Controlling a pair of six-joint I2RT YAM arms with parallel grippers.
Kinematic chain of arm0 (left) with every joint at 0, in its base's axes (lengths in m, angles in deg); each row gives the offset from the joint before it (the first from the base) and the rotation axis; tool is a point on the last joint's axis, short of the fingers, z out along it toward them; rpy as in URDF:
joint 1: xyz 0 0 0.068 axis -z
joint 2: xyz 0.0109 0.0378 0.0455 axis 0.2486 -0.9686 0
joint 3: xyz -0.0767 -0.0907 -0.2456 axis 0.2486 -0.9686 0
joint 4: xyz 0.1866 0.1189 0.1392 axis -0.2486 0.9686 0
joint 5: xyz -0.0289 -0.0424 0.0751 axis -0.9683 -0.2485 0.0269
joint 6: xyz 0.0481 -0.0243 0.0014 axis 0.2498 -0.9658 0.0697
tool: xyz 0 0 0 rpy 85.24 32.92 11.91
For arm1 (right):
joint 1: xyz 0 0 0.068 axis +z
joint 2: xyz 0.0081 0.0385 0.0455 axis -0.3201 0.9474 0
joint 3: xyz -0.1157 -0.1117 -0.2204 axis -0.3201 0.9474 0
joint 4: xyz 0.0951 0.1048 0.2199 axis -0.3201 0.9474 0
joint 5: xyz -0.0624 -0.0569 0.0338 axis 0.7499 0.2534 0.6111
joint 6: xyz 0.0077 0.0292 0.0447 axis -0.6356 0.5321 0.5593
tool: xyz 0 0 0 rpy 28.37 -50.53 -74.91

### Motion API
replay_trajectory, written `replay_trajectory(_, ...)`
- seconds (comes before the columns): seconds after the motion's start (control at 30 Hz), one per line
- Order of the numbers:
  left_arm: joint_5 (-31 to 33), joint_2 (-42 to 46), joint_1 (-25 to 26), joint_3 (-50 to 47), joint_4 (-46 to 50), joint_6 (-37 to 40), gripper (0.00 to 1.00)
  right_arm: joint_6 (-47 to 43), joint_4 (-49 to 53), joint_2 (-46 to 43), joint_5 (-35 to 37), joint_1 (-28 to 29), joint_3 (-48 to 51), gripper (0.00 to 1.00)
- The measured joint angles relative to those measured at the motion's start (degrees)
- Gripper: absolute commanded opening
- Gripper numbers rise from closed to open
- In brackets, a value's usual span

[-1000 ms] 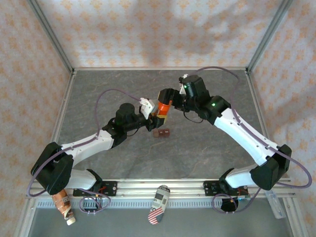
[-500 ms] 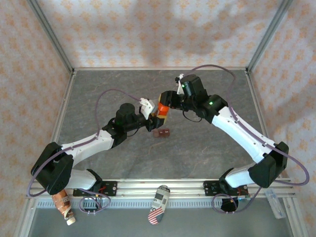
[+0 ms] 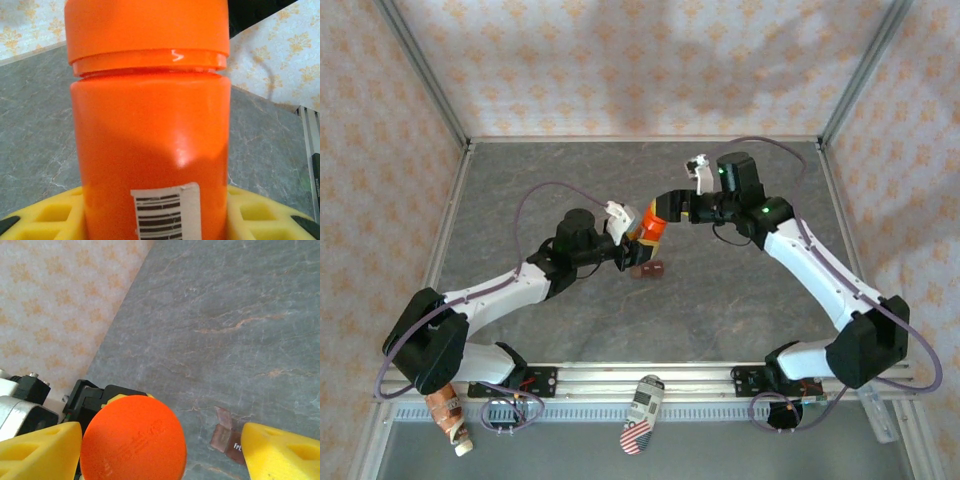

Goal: Sort the pills into containers

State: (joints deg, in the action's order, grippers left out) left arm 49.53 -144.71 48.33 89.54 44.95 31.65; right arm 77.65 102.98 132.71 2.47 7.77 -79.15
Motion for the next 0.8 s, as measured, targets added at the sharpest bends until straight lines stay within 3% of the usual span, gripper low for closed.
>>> replay_trajectory(0.27,-0.2,0.0,-0.2,1.8,0.2,0.1,0.00,13.4,3.9,-4.1,10.6,2.4,-3.1,0.85)
replay_trajectory(0.5,-0.2,-0.1,-0.2,2.4,0.5,0.1,0.00,14.8,9.4,0.5,17.6,7.9,-8.4,0.84)
replay_trajectory(0.8,-0.2,-0.6,-0.2,2.4,0.4,0.1,0.00,14.5,11.6,3.6,19.7,10.3,-9.5,0.76)
